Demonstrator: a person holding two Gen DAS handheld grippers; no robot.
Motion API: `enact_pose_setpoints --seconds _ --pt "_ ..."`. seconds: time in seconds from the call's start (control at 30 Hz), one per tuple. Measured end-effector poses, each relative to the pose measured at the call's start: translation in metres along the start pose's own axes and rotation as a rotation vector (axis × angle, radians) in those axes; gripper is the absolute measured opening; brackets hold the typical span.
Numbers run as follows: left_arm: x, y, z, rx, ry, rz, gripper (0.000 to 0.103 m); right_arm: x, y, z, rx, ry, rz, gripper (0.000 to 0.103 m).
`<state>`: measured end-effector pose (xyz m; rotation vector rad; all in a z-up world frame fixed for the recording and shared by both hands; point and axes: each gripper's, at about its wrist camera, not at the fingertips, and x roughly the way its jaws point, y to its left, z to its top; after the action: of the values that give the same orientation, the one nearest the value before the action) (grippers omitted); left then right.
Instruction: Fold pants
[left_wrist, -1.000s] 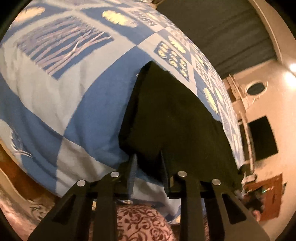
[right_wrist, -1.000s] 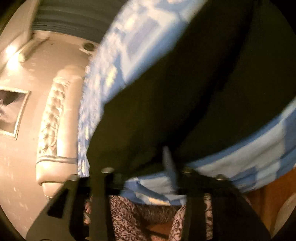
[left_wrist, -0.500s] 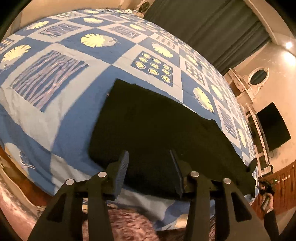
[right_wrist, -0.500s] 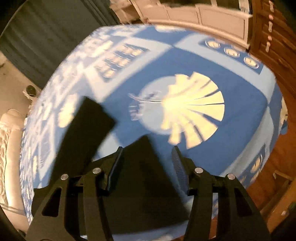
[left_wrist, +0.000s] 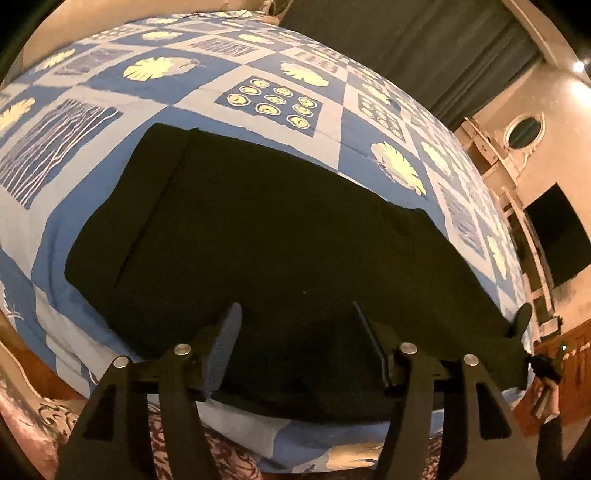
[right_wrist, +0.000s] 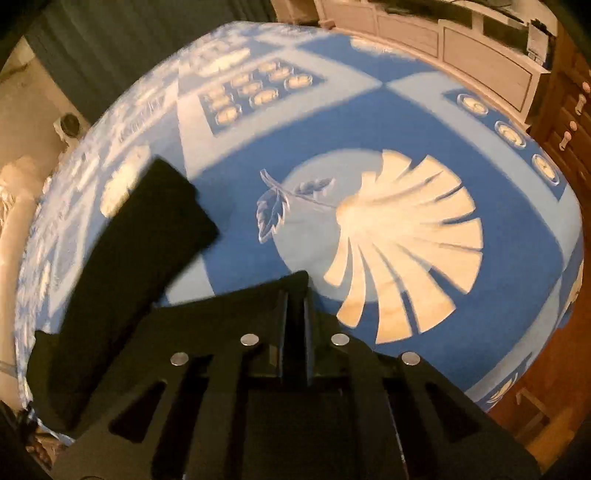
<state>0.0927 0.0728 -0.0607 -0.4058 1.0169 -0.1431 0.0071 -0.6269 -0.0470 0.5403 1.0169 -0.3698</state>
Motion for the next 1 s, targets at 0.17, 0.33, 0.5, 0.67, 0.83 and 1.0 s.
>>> enact_pose_setpoints --seconds 0.17,0.33,0.5,0.67,0.83,1.0 --pt "-0.001 0.0 -0.003 0.002 -0.005 -0.003 0.062 -0.04 -0.005 -0.008 0.26 -0.198 0.165 0.044" --pt "0.0 0.0 -0.004 -0.027 -0.013 -0.026 0.071 0.004 0.006 -0.013 0.448 -0.079 0.425 0.044" --pt "-0.002 0.004 -0.005 -0.053 -0.011 -0.048 0.071 0.039 0.016 -0.01 0.554 -0.072 0.437 0.044" --pt "0.002 0.006 -0.007 -0.058 -0.014 -0.057 0.071 0.047 0.033 -0.002 0.528 -0.081 0.428 0.027" --pt "0.002 0.005 -0.007 -0.051 -0.013 -0.061 0.074 0.04 0.038 -0.008 0.537 -0.111 0.45 0.006" --pt "0.001 0.009 -0.006 -0.067 -0.01 -0.079 0.074 -0.013 0.042 -0.013 0.491 -0.219 0.506 0.006"
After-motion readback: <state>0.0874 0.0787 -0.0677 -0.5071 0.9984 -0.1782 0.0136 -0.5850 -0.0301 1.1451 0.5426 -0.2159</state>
